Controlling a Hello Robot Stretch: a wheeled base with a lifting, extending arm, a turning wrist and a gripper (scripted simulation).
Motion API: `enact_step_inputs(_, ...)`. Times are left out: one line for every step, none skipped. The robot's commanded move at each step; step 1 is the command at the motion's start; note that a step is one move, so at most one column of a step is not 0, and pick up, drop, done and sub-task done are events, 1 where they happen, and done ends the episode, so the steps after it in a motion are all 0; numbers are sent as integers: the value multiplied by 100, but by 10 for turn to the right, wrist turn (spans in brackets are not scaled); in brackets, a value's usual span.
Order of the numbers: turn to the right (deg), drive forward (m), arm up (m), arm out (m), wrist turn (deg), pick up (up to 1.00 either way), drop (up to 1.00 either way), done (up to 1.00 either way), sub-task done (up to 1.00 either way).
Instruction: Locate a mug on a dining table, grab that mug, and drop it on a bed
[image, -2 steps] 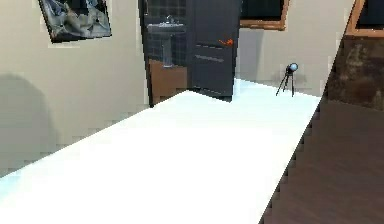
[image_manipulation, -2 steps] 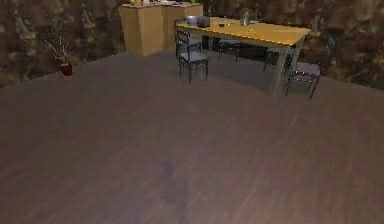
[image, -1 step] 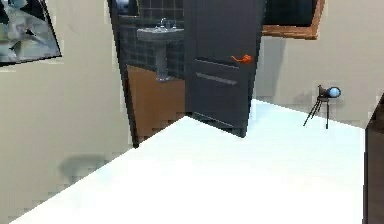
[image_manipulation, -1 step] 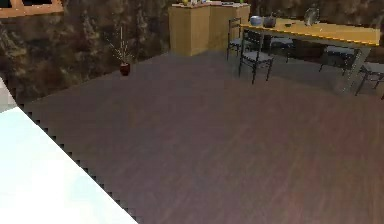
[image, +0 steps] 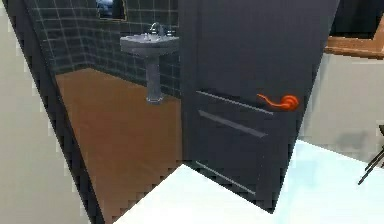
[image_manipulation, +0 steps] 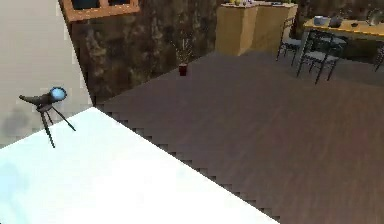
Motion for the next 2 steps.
enact_step_inputs(0, 80, 0, 0, 0, 0, 0, 0, 0)
enact_step_inputs(-420, 0, 0, 0, 0, 0, 0, 0, 0)
